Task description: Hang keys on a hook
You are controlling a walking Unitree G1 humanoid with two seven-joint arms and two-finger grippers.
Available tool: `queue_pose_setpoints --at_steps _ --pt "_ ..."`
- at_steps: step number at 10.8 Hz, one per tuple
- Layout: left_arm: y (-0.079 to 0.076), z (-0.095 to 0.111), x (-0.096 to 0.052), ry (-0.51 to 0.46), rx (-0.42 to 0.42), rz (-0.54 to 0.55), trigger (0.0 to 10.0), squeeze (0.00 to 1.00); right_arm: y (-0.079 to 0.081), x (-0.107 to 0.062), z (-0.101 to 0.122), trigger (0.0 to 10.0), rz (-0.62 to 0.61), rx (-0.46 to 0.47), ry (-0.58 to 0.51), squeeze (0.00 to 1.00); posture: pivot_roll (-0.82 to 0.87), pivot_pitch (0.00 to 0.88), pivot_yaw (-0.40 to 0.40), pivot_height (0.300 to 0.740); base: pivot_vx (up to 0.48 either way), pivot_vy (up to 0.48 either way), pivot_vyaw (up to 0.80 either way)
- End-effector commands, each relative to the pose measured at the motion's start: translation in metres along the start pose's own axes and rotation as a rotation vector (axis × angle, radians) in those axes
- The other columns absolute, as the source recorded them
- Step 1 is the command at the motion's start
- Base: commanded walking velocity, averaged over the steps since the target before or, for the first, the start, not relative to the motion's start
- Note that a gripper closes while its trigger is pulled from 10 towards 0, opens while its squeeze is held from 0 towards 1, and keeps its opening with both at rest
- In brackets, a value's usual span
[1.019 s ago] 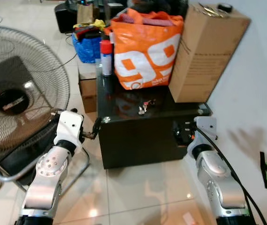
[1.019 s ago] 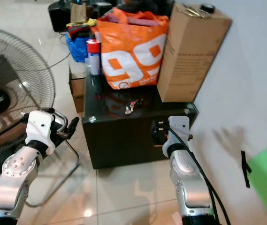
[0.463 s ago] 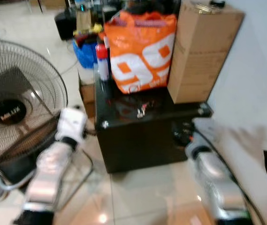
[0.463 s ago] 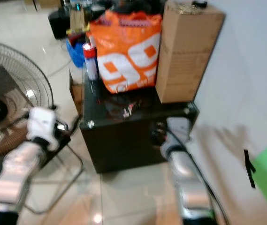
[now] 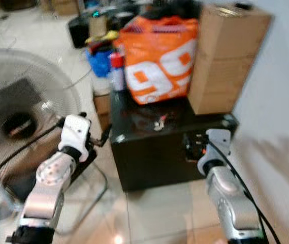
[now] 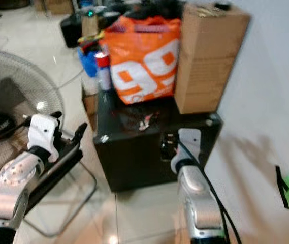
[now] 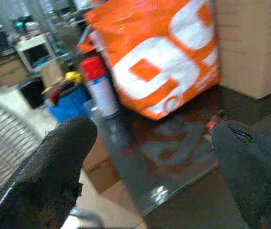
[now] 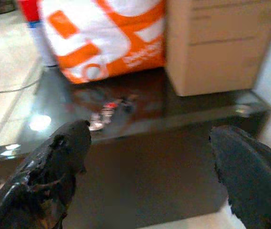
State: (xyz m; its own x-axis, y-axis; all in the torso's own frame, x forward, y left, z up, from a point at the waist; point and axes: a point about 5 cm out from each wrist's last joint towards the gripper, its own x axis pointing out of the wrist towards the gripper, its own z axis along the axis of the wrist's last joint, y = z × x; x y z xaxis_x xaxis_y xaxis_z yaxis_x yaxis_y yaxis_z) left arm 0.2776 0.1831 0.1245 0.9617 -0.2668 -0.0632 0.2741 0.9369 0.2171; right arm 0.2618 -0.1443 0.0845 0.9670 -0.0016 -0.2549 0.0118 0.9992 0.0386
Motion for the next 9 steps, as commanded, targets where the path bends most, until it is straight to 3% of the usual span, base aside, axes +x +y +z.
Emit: queue_pose_setpoints --at_steps 1,4,9 --pt "-0.0020 0.0019 0.0036 -0.003 -0.012 -0.018 10.0 0.00 -0.0040 -0.0037 0.0064 10.0 -0.021 -0.016 -0.033 1.00 -0.11 0.000 0.103 0.740 0.326 0.000 0.00" --pt "-0.0115 0.0002 0.0079 -0.005 -0.025 -0.034 10.0 0.00 -0.0131 -0.0082 0.0093 10.0 -0.064 -0.002 -0.035 1.00 -0.13 0.000 0.076 0.740 0.329 0.000 0.00" --pt "-0.0051 -0.0021 -0.0010 0.002 -0.007 0.002 10.0 0.00 -0.0101 -0.0056 0.0090 10.0 -0.048 0.004 -0.027 1.00 -0.08 0.000 0.028 0.740 0.335 0.000 0.00"
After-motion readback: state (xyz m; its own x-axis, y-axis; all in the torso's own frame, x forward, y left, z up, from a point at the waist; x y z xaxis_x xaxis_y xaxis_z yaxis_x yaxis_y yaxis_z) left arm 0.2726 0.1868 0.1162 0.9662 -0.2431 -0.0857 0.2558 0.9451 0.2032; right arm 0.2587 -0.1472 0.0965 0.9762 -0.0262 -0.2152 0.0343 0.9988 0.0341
